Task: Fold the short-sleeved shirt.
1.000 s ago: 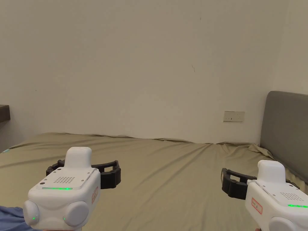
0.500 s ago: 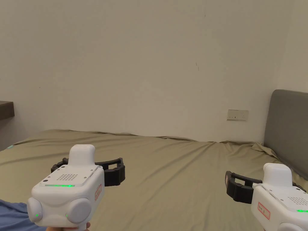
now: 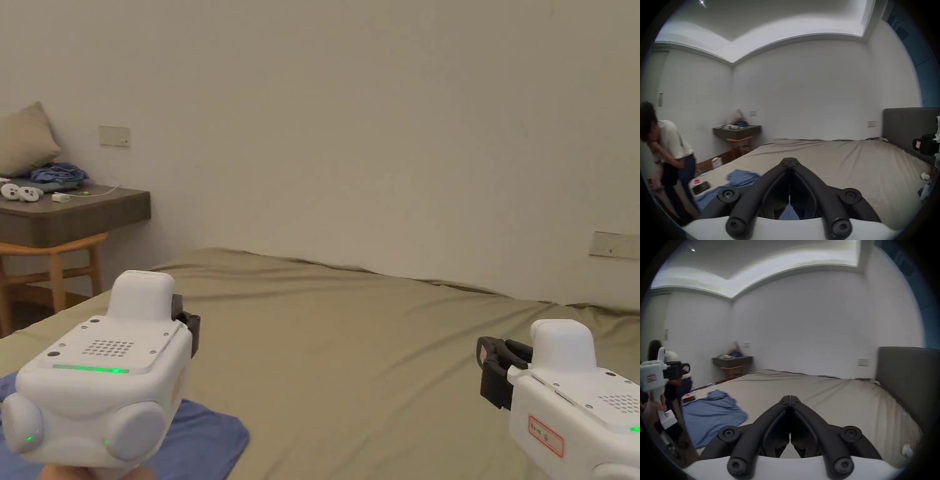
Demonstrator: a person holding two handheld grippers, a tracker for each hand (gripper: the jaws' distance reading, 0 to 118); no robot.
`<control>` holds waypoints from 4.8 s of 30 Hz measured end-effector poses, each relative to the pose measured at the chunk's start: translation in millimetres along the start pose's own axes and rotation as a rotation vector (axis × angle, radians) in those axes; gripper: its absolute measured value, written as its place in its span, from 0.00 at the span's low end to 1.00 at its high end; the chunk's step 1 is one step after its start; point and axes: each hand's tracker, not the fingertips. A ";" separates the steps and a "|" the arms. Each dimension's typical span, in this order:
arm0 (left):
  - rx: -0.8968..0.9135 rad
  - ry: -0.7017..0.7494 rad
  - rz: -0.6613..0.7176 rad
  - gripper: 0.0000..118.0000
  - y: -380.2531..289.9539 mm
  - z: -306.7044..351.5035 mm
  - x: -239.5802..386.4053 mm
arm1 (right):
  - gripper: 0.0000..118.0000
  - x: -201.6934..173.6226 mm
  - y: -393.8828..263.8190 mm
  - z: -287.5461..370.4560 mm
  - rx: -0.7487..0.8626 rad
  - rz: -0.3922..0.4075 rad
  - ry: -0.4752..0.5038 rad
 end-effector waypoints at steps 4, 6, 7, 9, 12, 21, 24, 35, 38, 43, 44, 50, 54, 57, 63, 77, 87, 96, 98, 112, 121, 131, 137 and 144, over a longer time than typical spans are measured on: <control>-0.088 0.141 0.009 0.00 -23.1 38.0 -69.0 | 0.01 -52.2 -4.3 -20.7 -0.022 0.006 0.172; -0.149 0.199 0.009 0.00 -36.0 52.0 -95.2 | 0.02 -75.1 -8.7 -34.5 -0.038 0.010 0.239; -0.168 0.221 0.016 0.00 -41.1 56.8 -104.9 | 0.02 -83.6 -9.8 -41.3 -0.048 0.001 0.258; -0.202 0.235 0.045 0.00 -52.2 61.2 -121.8 | 0.02 -97.7 -12.0 -56.0 -0.068 -0.029 0.302; -0.219 0.253 0.042 0.00 -60.2 60.0 -134.8 | 0.02 -112.4 -18.3 -72.2 -0.087 -0.022 0.320; -0.355 0.095 -0.029 0.00 -28.9 -33.4 -133.6 | 0.02 -85.8 -14.1 -93.0 -0.160 0.027 0.285; -0.461 -0.043 -0.056 0.55 -14.8 -100.3 -123.5 | 0.02 -60.3 -7.6 -90.5 -0.169 0.049 0.231; -1.230 -0.195 0.184 1.00 -168.5 -299.0 -68.3 | 0.02 6.2 -41.0 -93.6 -0.391 -0.018 0.119; -1.317 -0.192 0.151 1.00 -215.1 -308.5 -61.6 | 0.02 17.4 -51.4 -91.3 -0.424 -0.001 0.093; -1.246 -0.164 -0.008 0.97 -215.6 -299.6 -45.3 | 0.02 30.8 -61.2 -94.0 -0.464 -0.008 0.062; -1.206 -0.150 -0.070 0.82 -206.1 -297.0 -44.2 | 0.02 31.9 -62.4 -94.4 -0.465 -0.012 0.062; -1.124 -0.194 0.035 0.00 -159.6 -303.8 -58.9 | 0.02 40.1 -69.9 -89.7 -0.468 -0.024 0.055; -1.009 -0.259 0.073 0.00 -104.9 -299.8 -59.5 | 0.02 48.8 -69.1 -78.6 -0.461 -0.041 0.034; -0.923 -0.315 0.145 0.00 -64.7 -294.9 -44.7 | 0.02 58.6 -65.0 -68.1 -0.443 -0.073 0.010; -0.783 -0.528 0.113 0.00 10.8 -284.9 30.2 | 0.02 83.1 -51.8 -35.3 -0.397 -0.116 -0.048; -0.824 -1.224 -0.190 0.00 7.9 -176.4 384.6 | 0.02 164.5 -46.3 79.0 -0.408 -0.145 -0.388; -1.027 -1.344 -0.263 0.10 -123.2 -110.7 459.9 | 0.02 199.5 -69.9 94.9 -0.435 -0.190 -0.489; -0.949 -1.017 0.034 0.76 -67.6 -173.3 313.8 | 0.02 192.7 -72.0 71.7 -0.395 -0.252 -0.412; -0.826 -0.860 0.106 0.76 -46.4 -176.4 257.0 | 0.02 188.2 -68.1 67.3 -0.379 -0.251 -0.404; -0.524 -0.309 0.054 0.00 -52.0 -121.9 60.5 | 0.02 149.5 -67.1 31.2 -0.380 -0.229 -0.302; -0.959 -0.452 0.079 0.90 -86.7 -272.1 93.6 | 0.02 152.9 -75.9 10.8 -0.423 -0.205 -0.311; -1.233 -0.343 0.017 0.90 -188.3 -387.2 137.8 | 0.02 167.2 -117.0 -13.4 -0.562 -0.236 -0.341; -1.289 -0.330 -0.062 0.90 -197.9 -393.8 156.0 | 0.02 175.6 -129.0 -22.8 -0.603 -0.231 -0.369; -1.153 -0.488 -0.261 0.02 -180.4 -354.4 173.7 | 0.07 194.8 -133.2 -22.7 -0.588 -0.330 -0.380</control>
